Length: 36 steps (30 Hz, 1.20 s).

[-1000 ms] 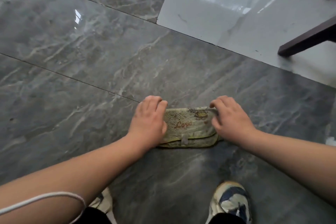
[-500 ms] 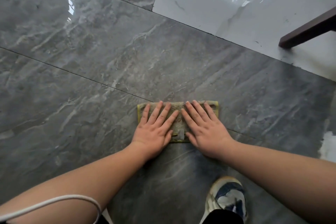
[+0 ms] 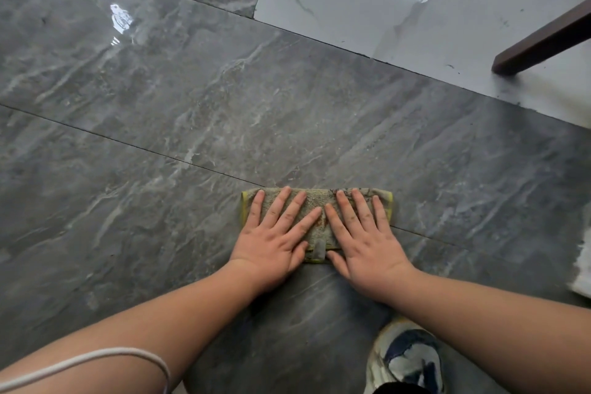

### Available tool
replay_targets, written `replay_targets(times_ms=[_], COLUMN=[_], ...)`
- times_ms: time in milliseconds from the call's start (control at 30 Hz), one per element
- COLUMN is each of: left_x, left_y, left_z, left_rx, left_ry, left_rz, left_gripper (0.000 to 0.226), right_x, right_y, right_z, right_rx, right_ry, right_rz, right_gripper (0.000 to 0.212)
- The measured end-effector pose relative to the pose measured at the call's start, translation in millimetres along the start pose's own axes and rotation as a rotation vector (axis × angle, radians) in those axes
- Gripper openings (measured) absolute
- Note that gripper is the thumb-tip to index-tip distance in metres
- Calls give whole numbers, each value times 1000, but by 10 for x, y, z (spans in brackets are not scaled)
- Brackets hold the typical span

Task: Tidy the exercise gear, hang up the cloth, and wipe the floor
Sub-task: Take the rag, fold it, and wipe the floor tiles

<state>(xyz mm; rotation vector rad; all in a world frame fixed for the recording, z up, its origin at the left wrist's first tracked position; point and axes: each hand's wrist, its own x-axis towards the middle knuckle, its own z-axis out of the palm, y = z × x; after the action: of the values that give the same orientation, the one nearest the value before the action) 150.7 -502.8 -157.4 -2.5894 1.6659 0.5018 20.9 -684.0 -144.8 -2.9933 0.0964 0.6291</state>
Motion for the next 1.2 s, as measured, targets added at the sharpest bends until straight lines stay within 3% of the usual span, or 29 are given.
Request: replay_targets(times_ms=[200, 833, 1200], left_x=[298, 2835, 3424], left_y=[-67, -605, -865], left_z=[-103, -856, -1102], left_rx=[-23, 91, 70], left_ry=[39, 86, 48], left_rz=[22, 138, 177], left_gripper=[66, 65, 62], right_x=[128, 1437, 1888], right_y=[281, 1899, 2168], right_z=[-37, -676, -878], right_rx=[6, 73, 154], right_ry=[26, 102, 89], right_rz=[-1, 315, 418], right_gripper=[84, 80, 83])
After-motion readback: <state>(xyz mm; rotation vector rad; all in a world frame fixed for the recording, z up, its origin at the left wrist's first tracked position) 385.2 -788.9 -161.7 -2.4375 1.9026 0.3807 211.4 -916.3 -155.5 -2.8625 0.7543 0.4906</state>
